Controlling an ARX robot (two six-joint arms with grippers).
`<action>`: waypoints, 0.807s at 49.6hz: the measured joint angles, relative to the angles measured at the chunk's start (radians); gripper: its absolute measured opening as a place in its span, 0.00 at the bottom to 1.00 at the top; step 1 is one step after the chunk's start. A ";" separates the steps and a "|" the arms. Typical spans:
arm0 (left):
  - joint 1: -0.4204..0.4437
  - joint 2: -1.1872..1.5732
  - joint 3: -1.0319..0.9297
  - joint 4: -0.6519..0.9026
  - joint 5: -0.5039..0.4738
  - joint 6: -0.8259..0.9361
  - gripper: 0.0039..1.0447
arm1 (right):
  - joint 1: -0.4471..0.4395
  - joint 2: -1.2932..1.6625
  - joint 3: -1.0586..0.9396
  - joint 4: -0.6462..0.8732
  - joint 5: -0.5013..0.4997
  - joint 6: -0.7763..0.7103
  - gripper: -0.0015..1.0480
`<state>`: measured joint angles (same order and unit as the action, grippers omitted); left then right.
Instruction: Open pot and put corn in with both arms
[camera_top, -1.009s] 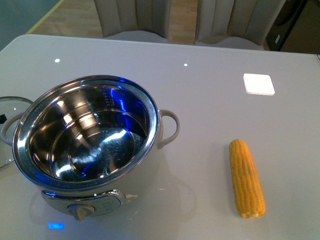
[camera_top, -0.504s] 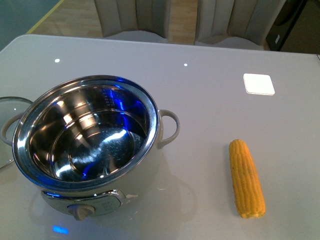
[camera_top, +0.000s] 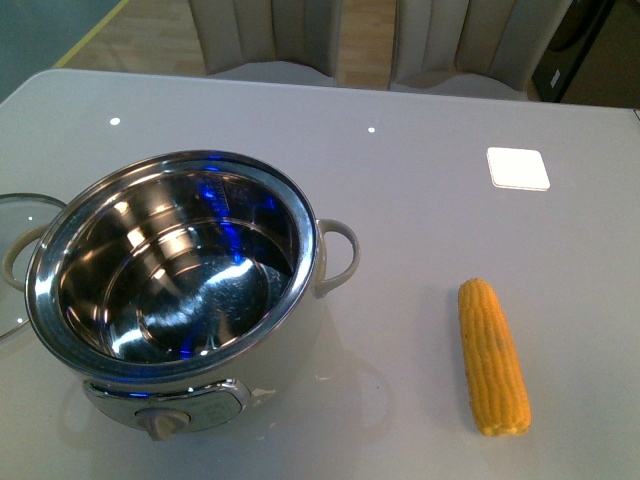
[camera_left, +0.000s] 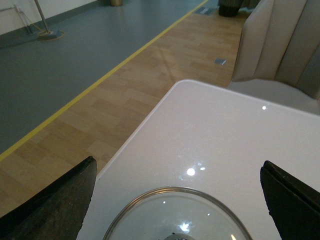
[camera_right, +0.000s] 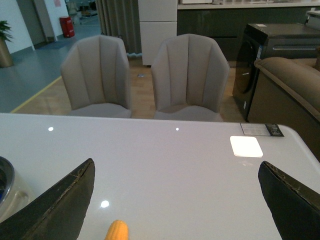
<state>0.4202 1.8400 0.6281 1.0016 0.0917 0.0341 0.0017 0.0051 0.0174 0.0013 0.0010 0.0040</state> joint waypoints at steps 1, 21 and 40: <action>0.000 -0.047 -0.021 -0.013 0.007 -0.007 0.94 | 0.000 0.000 0.000 0.000 0.000 0.000 0.92; -0.040 -0.466 -0.181 -0.185 0.039 -0.062 0.94 | 0.000 0.000 0.000 0.000 0.001 0.000 0.92; -0.155 -0.642 -0.408 -0.034 0.166 -0.046 0.39 | 0.000 0.000 0.000 0.000 0.000 0.000 0.92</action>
<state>0.2649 1.1976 0.2203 0.9672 0.2581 -0.0120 0.0017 0.0048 0.0174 0.0013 0.0010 0.0040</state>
